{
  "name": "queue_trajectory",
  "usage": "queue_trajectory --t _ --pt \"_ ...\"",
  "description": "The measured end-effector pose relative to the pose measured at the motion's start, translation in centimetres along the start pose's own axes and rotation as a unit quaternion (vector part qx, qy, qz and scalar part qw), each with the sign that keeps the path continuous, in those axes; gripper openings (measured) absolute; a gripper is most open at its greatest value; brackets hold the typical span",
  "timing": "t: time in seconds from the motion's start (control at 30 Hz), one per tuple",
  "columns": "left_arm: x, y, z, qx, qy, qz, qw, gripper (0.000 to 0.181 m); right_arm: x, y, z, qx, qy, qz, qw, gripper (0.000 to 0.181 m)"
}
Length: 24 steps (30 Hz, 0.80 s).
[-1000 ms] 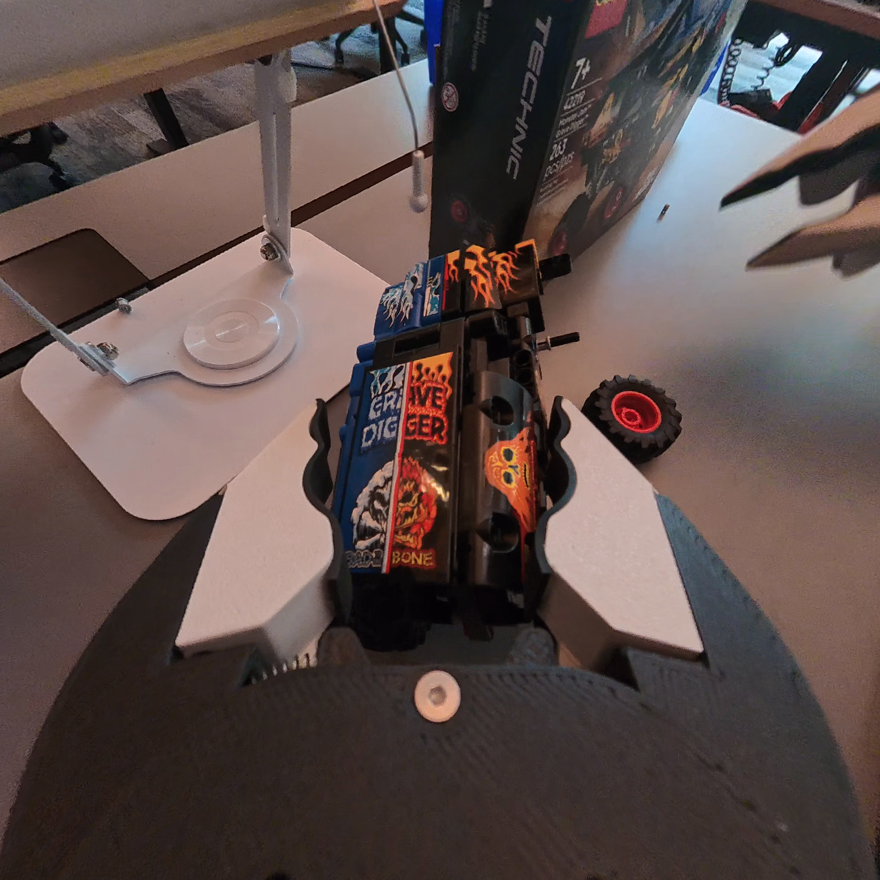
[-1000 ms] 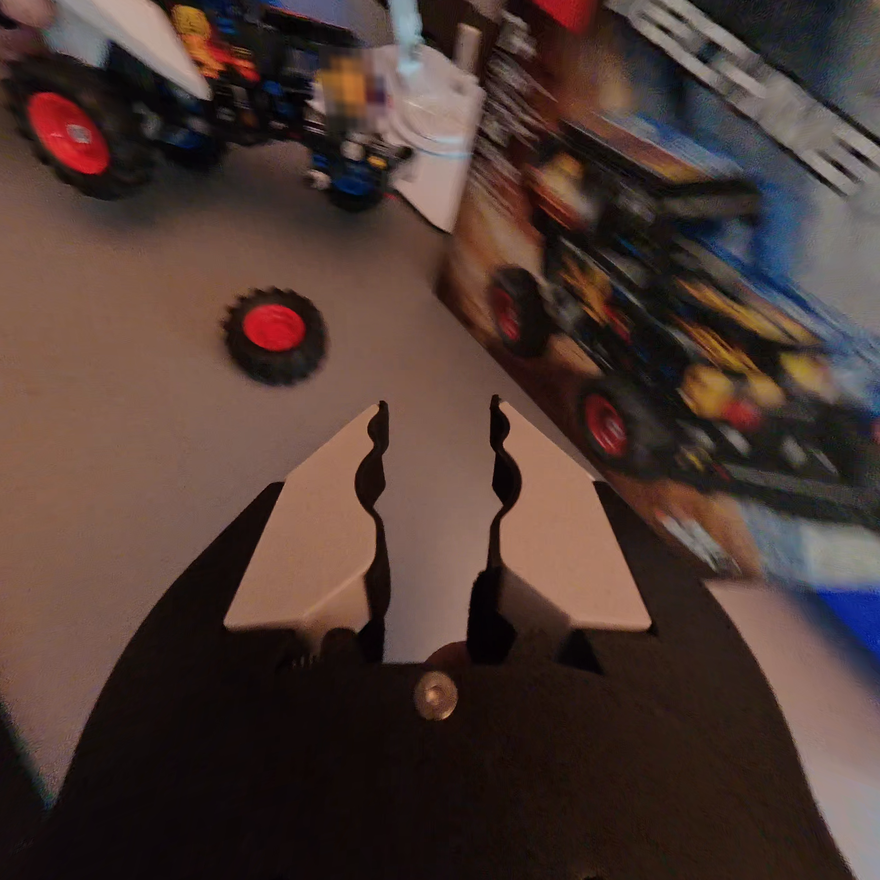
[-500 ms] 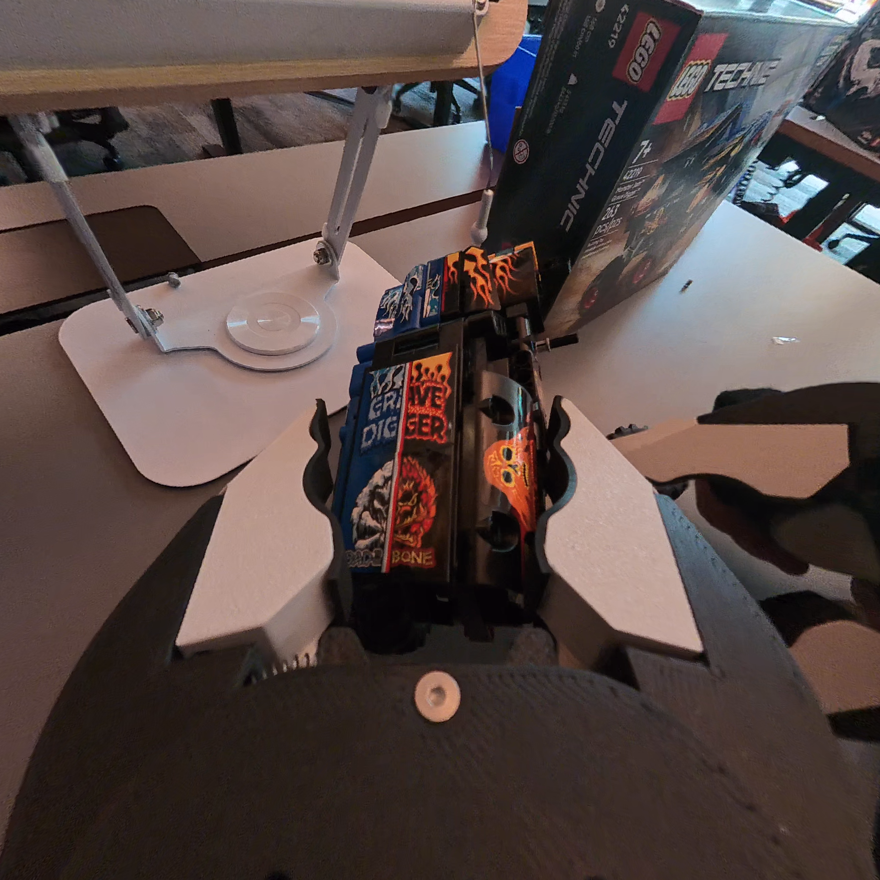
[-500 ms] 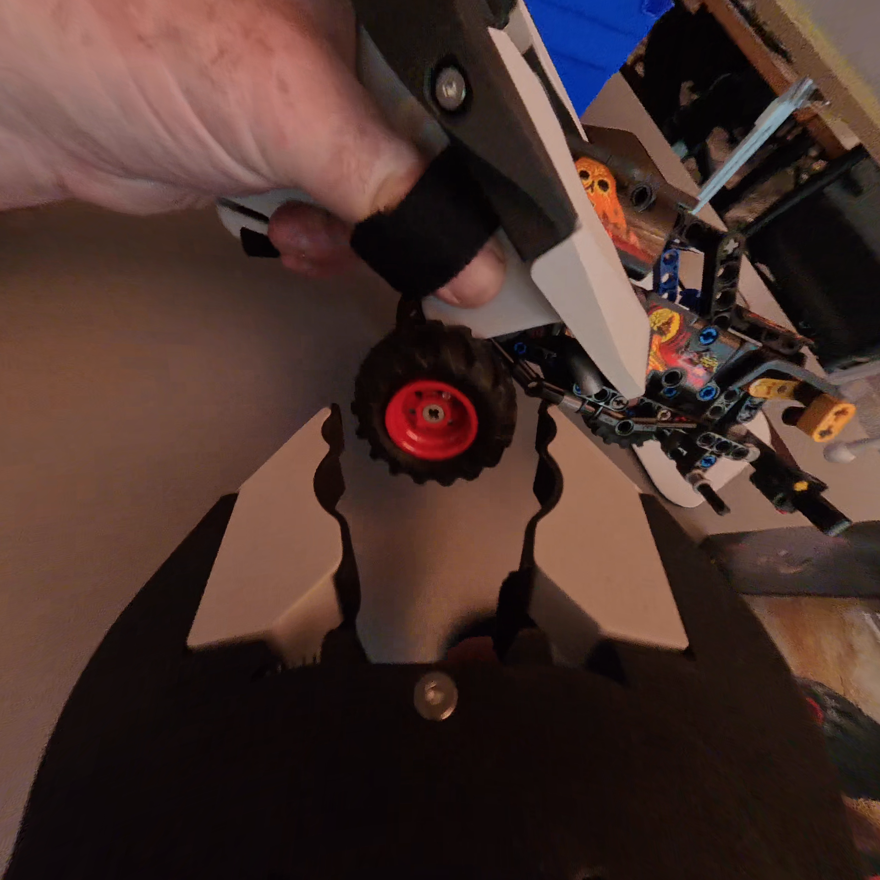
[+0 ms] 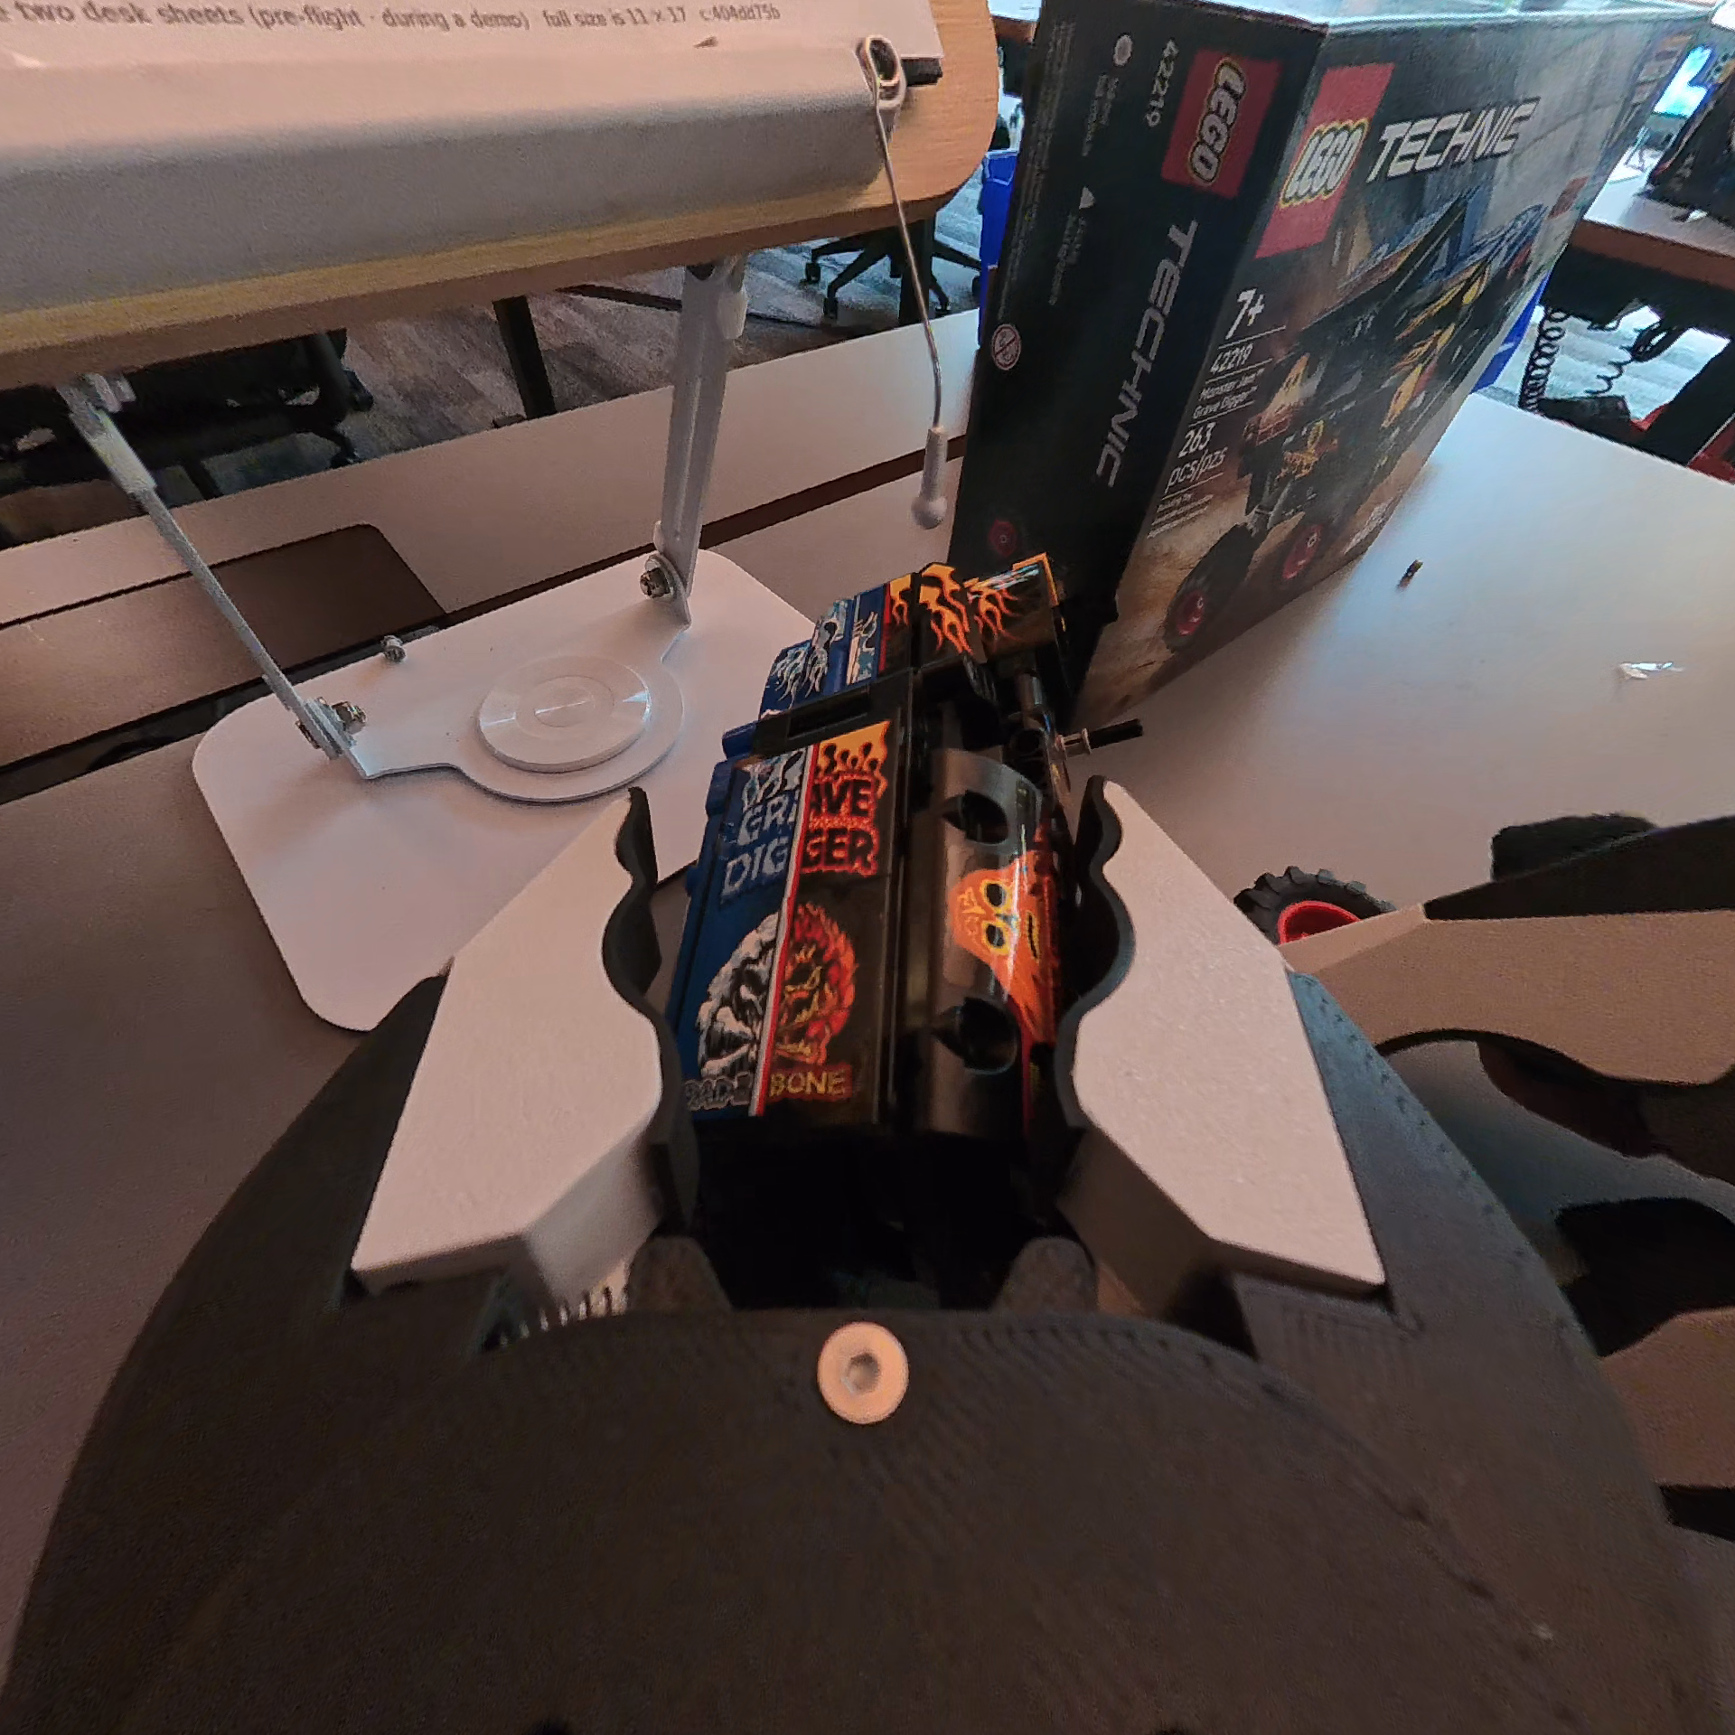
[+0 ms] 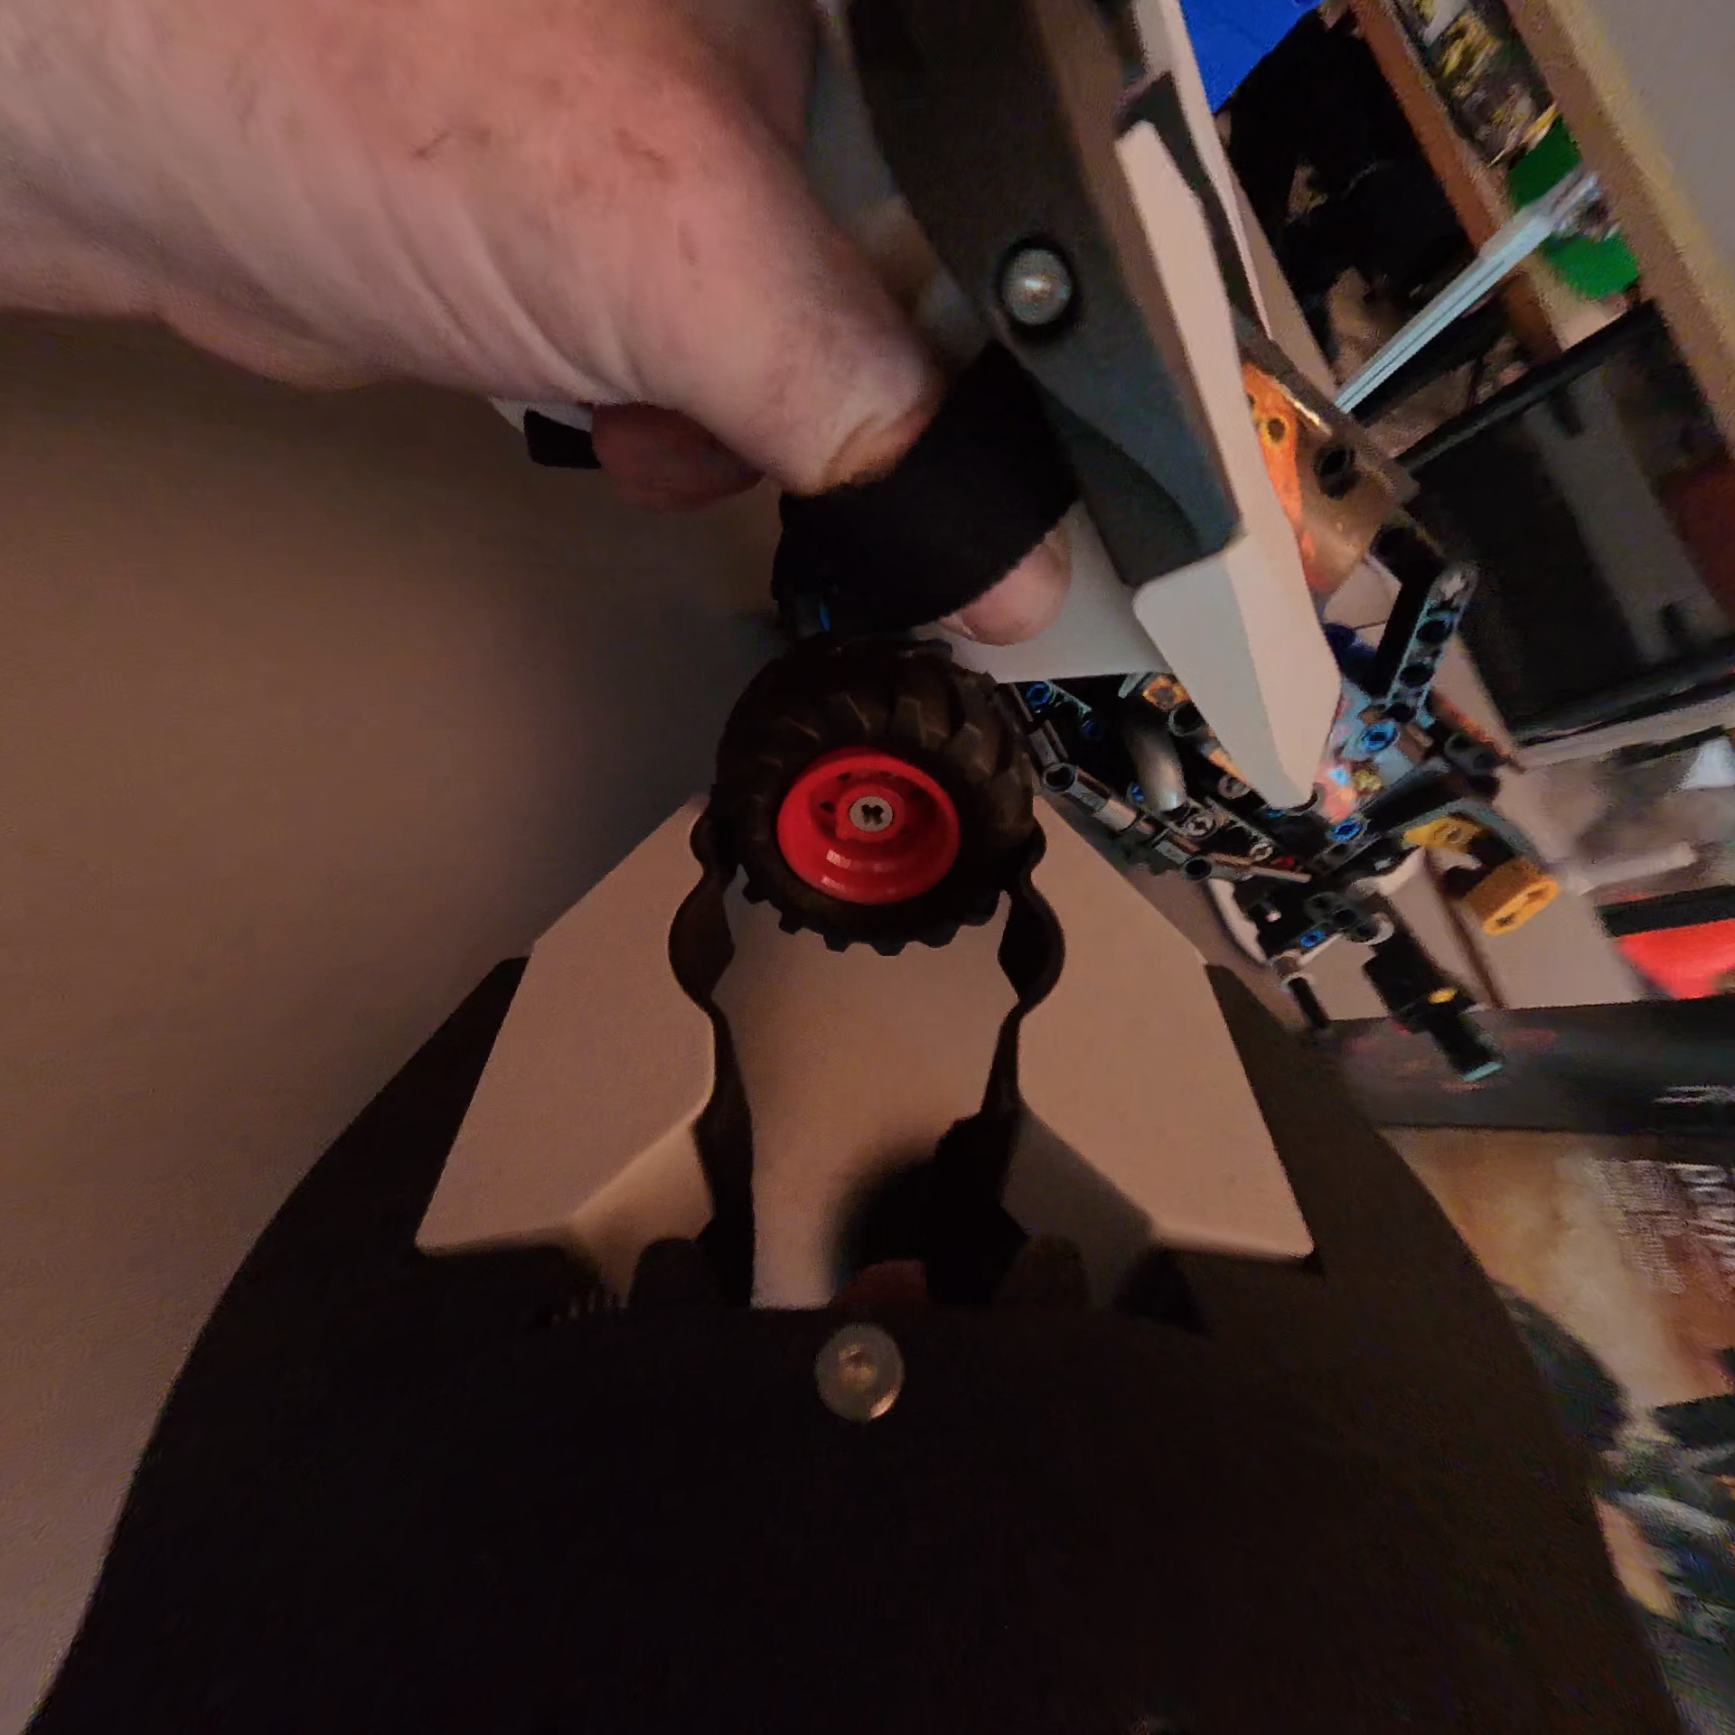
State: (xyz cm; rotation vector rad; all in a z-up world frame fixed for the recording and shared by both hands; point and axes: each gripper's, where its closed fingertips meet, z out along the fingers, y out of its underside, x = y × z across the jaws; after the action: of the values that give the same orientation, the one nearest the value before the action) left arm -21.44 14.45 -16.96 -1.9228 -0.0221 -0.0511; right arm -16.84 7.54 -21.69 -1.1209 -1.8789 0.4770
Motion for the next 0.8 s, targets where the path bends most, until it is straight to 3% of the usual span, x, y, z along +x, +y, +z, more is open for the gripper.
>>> queue_trajectory --t 0.13,0.33,0.43,0.57,0.8 --pt "0.1 -0.1 0.1 0.004 0.004 -0.001 1.000 0.087 -0.4 -0.1 -0.3 0.028 -0.069 0.150 0.986 0.055" --pt "0.5 -0.1 0.5 0.005 0.011 0.012 1.000 0.088 0.1 0.7 -0.6 -0.006 0.020 -0.002 1.000 0.054" --pt "0.1 -0.3 0.3 0.010 0.006 0.007 1.000 0.088 -0.1 0.5 -0.9 0.026 -0.025 0.085 0.996 0.055" --pt "-1.6 -0.9 0.1 0.030 0.006 -0.037 0.999 0.087 -0.8 2.9 -1.5 0.011 -0.045 0.086 0.995 0.057" --pt "0.2 -0.6 0.4 0.010 0.008 0.013 1.000 0.088 -1.4 2.7 -3.4 0.020 -0.100 0.078 0.992 0.061"
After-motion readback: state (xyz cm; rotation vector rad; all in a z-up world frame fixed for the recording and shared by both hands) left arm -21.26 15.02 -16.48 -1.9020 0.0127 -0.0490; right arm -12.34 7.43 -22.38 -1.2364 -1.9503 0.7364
